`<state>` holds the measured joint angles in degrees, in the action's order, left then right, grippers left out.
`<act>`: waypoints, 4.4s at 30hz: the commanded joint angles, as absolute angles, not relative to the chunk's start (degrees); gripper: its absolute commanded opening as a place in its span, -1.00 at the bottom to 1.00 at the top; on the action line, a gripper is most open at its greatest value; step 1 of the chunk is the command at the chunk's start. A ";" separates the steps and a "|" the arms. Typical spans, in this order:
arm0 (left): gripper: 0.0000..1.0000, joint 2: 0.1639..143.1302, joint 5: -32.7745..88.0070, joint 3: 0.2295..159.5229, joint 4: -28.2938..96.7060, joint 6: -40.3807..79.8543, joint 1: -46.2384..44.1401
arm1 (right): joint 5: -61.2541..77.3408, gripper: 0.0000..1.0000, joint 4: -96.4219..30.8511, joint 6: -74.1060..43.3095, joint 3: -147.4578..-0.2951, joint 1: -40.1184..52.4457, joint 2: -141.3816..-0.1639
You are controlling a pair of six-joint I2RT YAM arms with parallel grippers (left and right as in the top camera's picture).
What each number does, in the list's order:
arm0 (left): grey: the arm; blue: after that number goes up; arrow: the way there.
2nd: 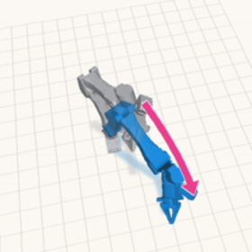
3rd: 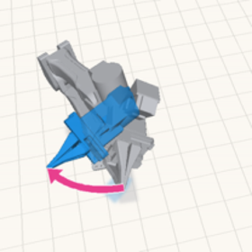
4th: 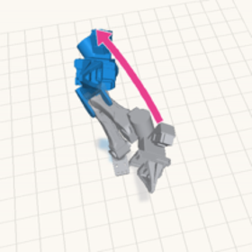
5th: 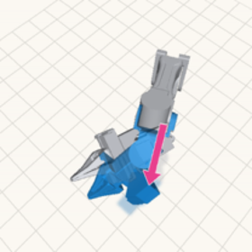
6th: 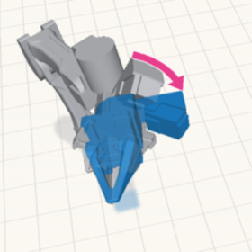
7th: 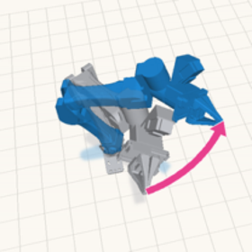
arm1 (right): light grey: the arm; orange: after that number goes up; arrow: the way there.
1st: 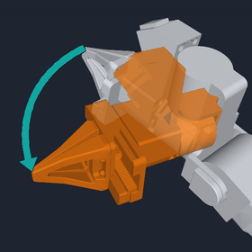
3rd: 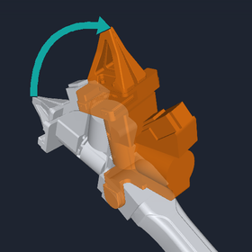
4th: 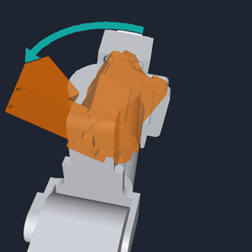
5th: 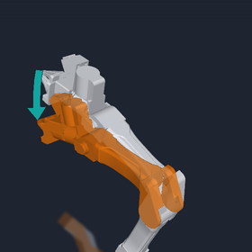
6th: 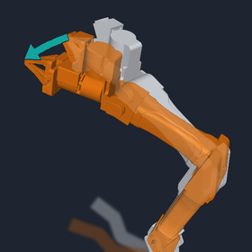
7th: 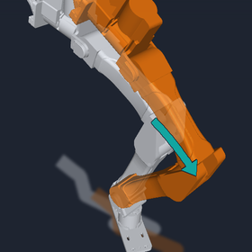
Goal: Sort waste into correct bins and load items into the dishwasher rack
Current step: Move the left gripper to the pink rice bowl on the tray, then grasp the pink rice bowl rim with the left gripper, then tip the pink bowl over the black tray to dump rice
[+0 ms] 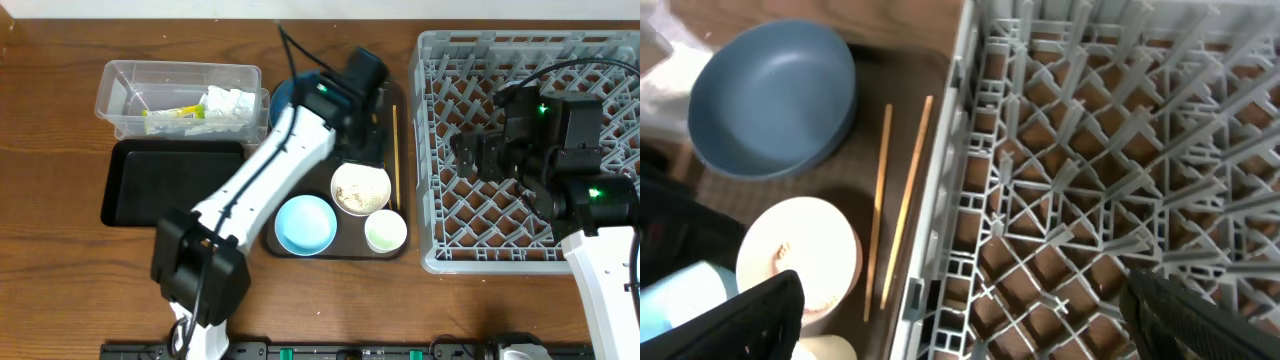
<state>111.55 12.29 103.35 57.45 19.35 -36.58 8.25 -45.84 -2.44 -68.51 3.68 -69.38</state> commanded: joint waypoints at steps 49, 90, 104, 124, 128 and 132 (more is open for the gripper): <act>-0.88 126.10 4.12 105.73 55.72 30.15 -44.16 | 1.50 0.98 -52.27 -10.22 -69.63 -7.33 -64.40; -0.87 105.34 38.89 100.16 75.35 -0.45 8.49 | 1.54 0.99 -51.83 -10.24 -69.63 -7.33 -64.40; -0.88 105.67 68.29 84.12 67.37 -10.74 29.36 | 1.56 0.98 -51.48 -10.26 -69.63 -7.31 -64.40; -0.88 111.83 90.13 76.03 63.61 -7.94 40.18 | 1.98 0.99 -51.90 -10.28 -69.63 -7.31 -64.40; -0.88 111.83 90.13 76.03 65.47 -7.77 40.18 | 1.98 0.99 -52.12 -10.26 -69.63 -7.31 -64.40; -0.87 111.83 90.13 76.03 65.87 -7.64 40.21 | 1.98 0.98 -52.07 -10.28 -69.63 -7.31 -64.40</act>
<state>111.46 87.88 76.29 65.58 -7.70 40.07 1.74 -52.03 -9.67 -68.53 -6.63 -64.62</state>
